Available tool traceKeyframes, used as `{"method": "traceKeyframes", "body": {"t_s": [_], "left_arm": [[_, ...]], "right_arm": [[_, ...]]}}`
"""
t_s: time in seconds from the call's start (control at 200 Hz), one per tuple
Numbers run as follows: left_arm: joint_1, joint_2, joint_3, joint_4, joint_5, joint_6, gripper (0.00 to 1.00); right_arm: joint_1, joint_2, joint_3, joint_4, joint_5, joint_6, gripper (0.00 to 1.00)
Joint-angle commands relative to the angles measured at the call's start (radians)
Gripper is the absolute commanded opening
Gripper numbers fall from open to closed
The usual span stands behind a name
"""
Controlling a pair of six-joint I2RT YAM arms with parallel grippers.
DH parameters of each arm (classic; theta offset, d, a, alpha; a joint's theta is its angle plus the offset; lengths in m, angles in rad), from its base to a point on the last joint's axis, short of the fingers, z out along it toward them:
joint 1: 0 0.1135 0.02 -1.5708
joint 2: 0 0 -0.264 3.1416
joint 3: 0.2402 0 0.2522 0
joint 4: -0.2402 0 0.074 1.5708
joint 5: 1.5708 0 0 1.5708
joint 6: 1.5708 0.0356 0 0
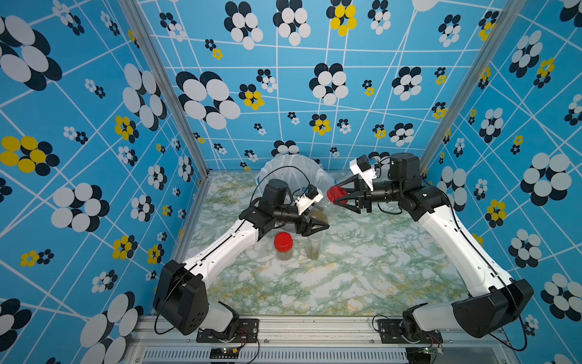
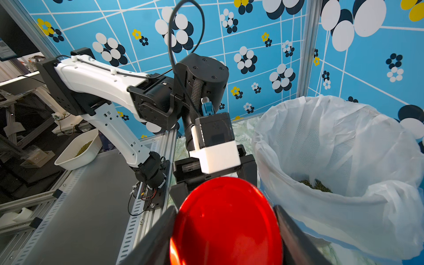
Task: Empty moldy mung beans from jars
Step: Unscrew the lid from the jar.
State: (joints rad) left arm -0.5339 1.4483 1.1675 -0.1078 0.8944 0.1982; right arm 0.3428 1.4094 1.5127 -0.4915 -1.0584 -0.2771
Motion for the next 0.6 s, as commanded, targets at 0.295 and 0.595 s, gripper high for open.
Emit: {"method": "traceKeyframes", "body": {"t_s": [0.295,0.595], "left_arm": [[0.050,0.027,0.040,-0.017,-0.033,-0.034,0.38],[0.051,0.041,0.043,-0.026,-0.024,-0.020,0.37]], "right_arm": [[-0.036,0.015,0.057,-0.165,-0.160,-0.116,0.58],[-0.039,0.043,0.119,-0.213,-0.240,-0.152,0.58]]}}
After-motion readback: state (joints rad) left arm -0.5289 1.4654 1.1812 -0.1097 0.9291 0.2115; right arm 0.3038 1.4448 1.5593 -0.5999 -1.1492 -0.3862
